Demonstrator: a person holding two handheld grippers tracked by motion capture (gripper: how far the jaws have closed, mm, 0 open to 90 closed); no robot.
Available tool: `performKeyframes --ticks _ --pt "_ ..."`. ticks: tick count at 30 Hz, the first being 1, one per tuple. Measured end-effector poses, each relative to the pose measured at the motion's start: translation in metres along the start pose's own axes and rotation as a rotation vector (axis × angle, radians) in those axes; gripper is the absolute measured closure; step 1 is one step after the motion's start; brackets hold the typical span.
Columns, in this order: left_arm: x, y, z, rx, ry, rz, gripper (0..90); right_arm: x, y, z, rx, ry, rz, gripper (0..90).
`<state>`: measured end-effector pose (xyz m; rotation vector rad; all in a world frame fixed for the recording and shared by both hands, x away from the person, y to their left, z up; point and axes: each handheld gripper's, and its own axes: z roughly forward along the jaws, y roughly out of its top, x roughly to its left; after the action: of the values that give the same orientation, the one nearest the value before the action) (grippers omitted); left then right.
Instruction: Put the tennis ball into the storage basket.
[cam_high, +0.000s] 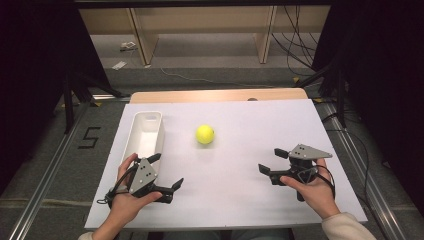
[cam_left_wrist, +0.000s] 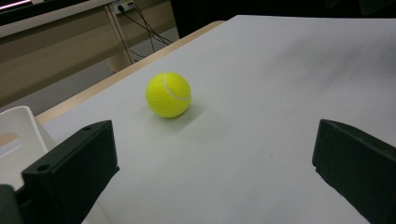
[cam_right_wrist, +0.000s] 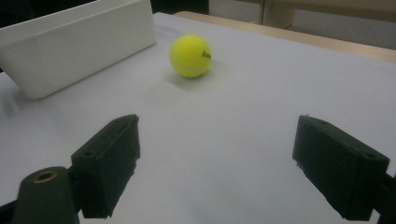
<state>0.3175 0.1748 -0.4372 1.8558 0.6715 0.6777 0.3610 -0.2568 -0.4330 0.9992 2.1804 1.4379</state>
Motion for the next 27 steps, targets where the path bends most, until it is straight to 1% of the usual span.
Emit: performKeyframes --ticks 8,15,27 --pt "-0.0006 0.0004 -0.0017 -0.004 0.000 0.005 0.0 0.0035 0.0006 0.0020 0.010 0.007 -0.007 15.7" --pt "-0.0006 0.0006 -0.0017 -0.004 0.000 0.006 0.0 0.0032 0.0010 0.0022 0.004 0.003 -0.007 15.7" --pt "-0.0004 0.0008 -0.0023 -0.006 0.001 0.008 0.0 0.0044 0.0009 0.0039 0.009 0.004 -0.005 15.7"
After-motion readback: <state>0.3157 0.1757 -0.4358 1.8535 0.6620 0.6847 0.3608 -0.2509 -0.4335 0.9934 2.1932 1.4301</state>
